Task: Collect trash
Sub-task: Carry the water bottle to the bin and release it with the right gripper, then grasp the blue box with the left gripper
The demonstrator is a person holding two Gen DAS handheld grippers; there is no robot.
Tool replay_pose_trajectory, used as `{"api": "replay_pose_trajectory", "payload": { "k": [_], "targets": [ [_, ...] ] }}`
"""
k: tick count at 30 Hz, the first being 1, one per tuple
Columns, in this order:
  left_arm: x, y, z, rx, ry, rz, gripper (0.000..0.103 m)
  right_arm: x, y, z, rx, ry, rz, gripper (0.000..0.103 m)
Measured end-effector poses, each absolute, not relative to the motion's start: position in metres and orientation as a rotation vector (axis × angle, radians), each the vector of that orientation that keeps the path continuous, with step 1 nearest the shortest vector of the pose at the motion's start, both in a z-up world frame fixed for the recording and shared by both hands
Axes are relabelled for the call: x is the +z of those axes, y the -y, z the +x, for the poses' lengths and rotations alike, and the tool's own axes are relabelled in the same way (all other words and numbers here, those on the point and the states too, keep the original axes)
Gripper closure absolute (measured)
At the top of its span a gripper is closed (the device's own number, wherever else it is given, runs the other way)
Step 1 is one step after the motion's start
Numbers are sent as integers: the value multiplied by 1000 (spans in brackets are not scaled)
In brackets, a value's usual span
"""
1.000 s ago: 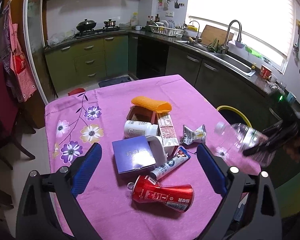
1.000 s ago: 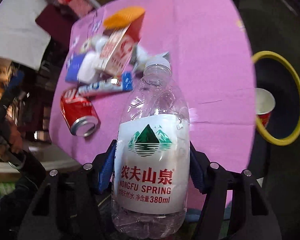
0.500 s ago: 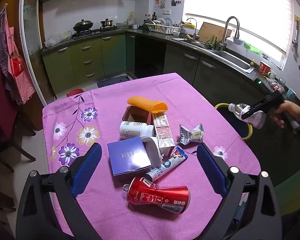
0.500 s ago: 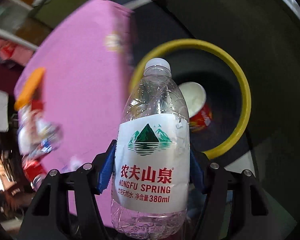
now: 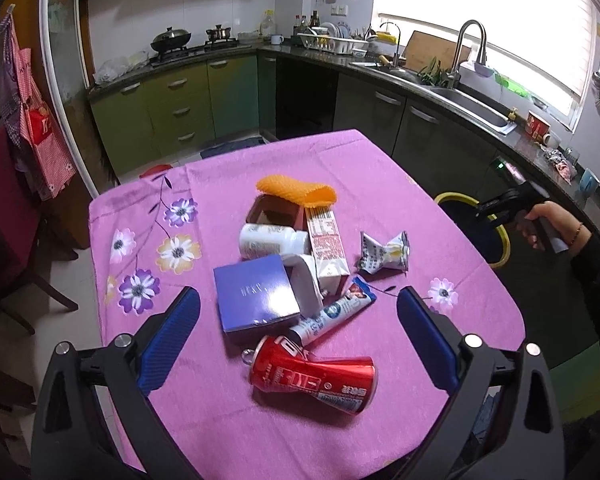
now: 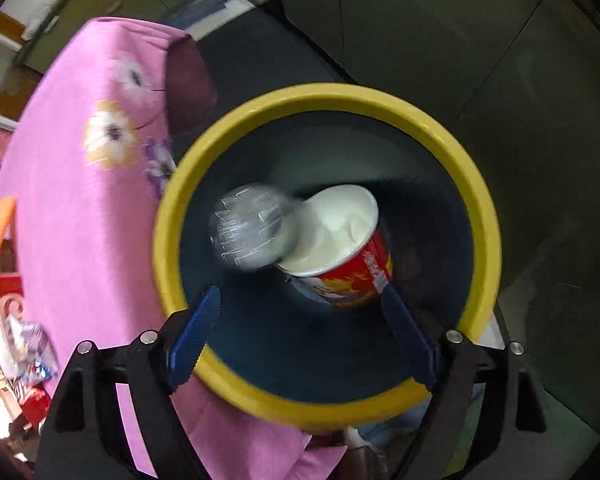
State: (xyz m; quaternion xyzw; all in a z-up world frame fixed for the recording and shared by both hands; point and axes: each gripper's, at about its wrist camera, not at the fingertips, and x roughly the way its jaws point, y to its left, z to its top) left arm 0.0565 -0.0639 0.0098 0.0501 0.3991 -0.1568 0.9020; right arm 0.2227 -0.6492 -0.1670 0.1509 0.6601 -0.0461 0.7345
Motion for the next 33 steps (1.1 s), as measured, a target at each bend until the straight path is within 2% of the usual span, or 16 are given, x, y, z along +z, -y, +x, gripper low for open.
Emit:
{"api": "replay_pose_trajectory", "payload": {
  "k": [7, 13, 22, 30, 33],
  "targets": [
    [-8, 71, 62, -355, -922, 97, 9, -126, 627, 188, 22, -1379, 285, 21],
    [-18, 62, 104, -263, -984, 63, 8, -102, 610, 166, 95, -1338, 260, 21],
    [-72, 56, 162, -125, -1185, 12, 9, -117, 569, 168, 159, -1352, 224, 21],
    [-83, 53, 176, -110, -1225, -3, 9, -127, 568, 172, 170, -1365, 227, 21],
    [-93, 57, 180, -116, -1259, -7, 17, -130, 567, 173, 174, -1372, 233, 21]
  ]
}}
